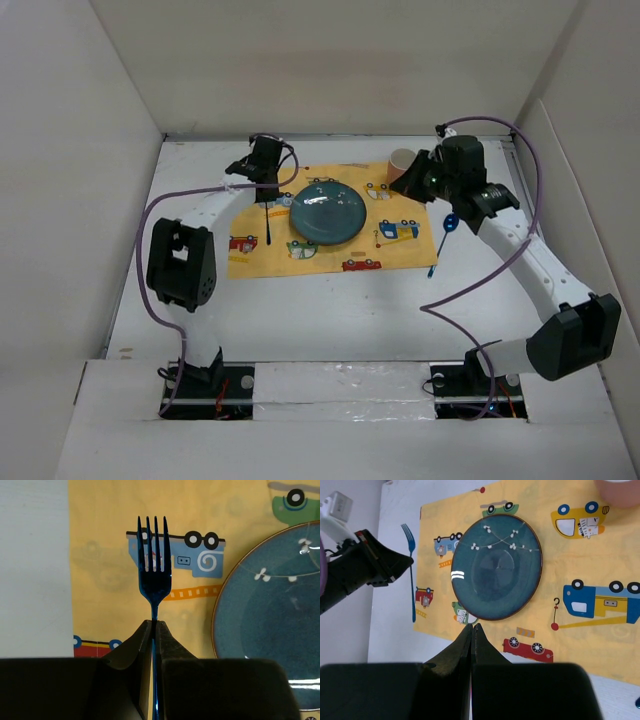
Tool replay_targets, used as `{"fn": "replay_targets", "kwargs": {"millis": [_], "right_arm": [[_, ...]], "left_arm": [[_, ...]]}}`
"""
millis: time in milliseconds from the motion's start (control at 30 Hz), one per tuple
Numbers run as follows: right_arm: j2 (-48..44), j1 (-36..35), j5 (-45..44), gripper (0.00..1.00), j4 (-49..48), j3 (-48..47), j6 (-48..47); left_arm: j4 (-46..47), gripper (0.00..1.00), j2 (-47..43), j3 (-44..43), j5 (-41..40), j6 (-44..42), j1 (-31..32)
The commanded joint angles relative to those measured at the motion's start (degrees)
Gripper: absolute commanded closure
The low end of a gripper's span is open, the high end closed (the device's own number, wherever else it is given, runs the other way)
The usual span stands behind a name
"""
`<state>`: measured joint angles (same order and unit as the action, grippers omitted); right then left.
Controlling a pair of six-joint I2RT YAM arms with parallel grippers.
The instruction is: Set the dinner table for one person
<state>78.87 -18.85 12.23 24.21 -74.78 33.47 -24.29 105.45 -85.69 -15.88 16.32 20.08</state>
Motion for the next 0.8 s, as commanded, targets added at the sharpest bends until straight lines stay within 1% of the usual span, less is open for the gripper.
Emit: {"fn": "replay_targets", "kwargs": {"millis": [0,100,167,400,767], "right_arm": [[-2.6,-0.6,-1.1,1.0,0.2,1.5,0.5],[-3.1,-1.1,-1.2,1.0,0.3,2.4,0.7],[-3.2,-1.1,-1.5,1.0,1.0,2.6,0.8],[-4.1,-1.1,-3.0,1.0,1.8,4.2,0.8],[-3.2,-1.1,-4.5,1.0,2.4,5.3,0.9]], "left_arm": [[1.4,1.0,0.5,0.2,2.9,-0.4,-1.9],[1.3,1.0,2.8,-0.3,1.2,-0.1,-1.2],[1.1,1.0,5.2,-0.7,1.6,0.7,-1.2],[3.5,1.0,8.8,-0.3,3.4,1.3,-1.2],[5.1,1.0,10.7,0.7,3.2,-0.6,-1.2]]}}
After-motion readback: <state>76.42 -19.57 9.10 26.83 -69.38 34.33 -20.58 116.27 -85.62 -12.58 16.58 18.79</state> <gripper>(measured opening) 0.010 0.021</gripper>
